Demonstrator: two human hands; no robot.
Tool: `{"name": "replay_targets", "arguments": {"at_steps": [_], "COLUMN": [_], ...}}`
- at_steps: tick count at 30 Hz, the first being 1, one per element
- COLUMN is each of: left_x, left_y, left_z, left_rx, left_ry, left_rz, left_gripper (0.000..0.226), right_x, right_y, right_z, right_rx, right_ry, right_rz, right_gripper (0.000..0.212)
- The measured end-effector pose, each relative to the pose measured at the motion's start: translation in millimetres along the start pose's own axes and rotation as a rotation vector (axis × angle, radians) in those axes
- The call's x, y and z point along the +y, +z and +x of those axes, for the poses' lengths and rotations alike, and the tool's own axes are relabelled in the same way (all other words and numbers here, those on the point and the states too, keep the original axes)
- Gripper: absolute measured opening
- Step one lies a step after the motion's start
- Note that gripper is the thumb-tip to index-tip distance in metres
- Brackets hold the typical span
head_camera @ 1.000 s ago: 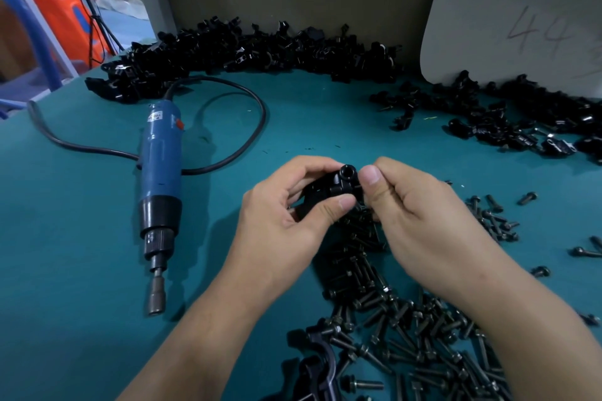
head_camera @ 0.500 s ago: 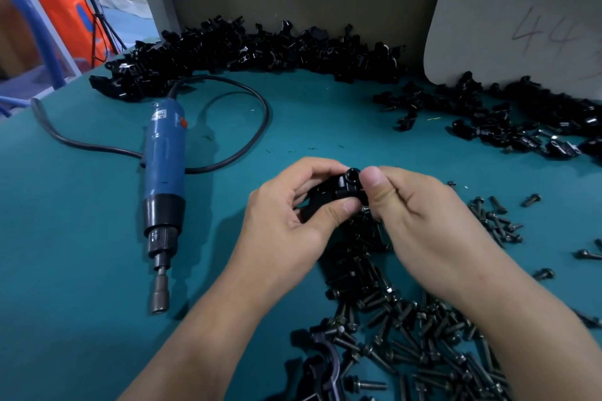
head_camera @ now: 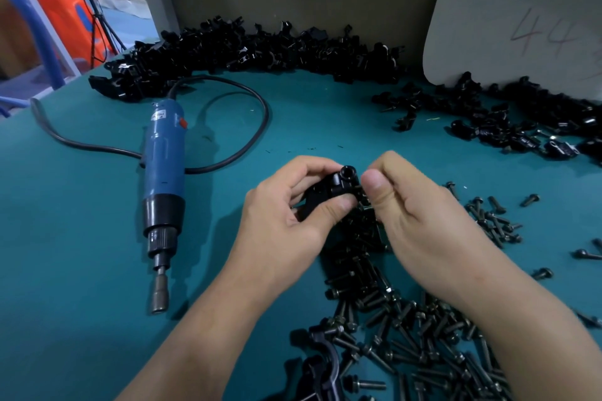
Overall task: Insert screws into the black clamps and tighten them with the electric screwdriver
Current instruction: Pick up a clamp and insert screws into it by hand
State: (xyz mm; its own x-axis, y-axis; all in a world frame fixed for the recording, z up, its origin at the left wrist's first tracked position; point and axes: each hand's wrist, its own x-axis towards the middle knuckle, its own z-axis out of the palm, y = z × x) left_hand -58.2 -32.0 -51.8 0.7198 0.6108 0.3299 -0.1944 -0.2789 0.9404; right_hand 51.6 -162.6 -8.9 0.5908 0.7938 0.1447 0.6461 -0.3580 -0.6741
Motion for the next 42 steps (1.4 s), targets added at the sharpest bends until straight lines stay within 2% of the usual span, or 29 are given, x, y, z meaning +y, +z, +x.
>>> {"name": "replay_targets", "arguments": {"at_steps": [3,11,14,16,20,22,24,26,28,30,32,38,39,41,42], "left_x": [-1,1,2,1,1,3,5,9,17,23,26,24,24,23,23], "left_y": [0,1,1,1,0,-2,-2,-2,-3,-5,-9,-14,-15,-14,-13], "left_z": [1,-2,-2,0,1,1,2,3,5,5,4,5,5,4,4], "left_rx": [0.006,-0.038,-0.024,0.008,0.05,0.037,0.033,0.072,0.09,0.069,0.063,0.043,0.037,0.021,0.01], "left_ry": [-0.013,-0.015,-0.022,-0.039,-0.142,-0.199,-0.241,-0.321,-0.449,-0.55,-0.618,-0.71,-0.71,-0.712,-0.714], "left_rz": [-0.008,-0.014,-0.036,-0.047,-0.094,-0.123,-0.173,-0.349,-0.667,-0.876,-1.005,-1.071,-1.062,-1.044,-1.044], "left_gripper": [0.029,0.028,0.027,0.025,0.026,0.025,0.018,0.019,0.031,0.041,0.041,0.049,0.049,0.047,0.043], "right_x": [1,-8,-11,-14,-11,-3,10,24,30,33,38,38,32,15,6], "right_y": [-3,3,-5,-18,-57,-68,-70,-67,-67,-66,-66,-74,-77,-80,-78], "right_z": [0,-1,-2,-3,-21,-40,-56,-66,-71,-72,-73,-62,-56,-38,-27], "right_rx": [-0.027,0.01,0.006,-0.058,-0.316,-0.426,-0.471,-0.413,-0.347,-0.302,-0.251,-0.159,-0.119,-0.062,-0.047], "right_ry": [-0.029,0.02,0.062,0.13,0.202,0.233,0.229,0.178,0.127,0.122,0.118,0.08,0.053,0.007,-0.016], "right_rz": [-0.029,0.084,0.076,0.006,-0.262,-0.37,-0.432,-0.433,-0.414,-0.365,-0.359,-0.424,-0.365,-0.092,0.064], "right_gripper": [0.024,0.043,0.059,0.064,0.05,0.049,0.068,0.078,0.078,0.072,0.06,0.044,0.038,0.024,0.027]}}
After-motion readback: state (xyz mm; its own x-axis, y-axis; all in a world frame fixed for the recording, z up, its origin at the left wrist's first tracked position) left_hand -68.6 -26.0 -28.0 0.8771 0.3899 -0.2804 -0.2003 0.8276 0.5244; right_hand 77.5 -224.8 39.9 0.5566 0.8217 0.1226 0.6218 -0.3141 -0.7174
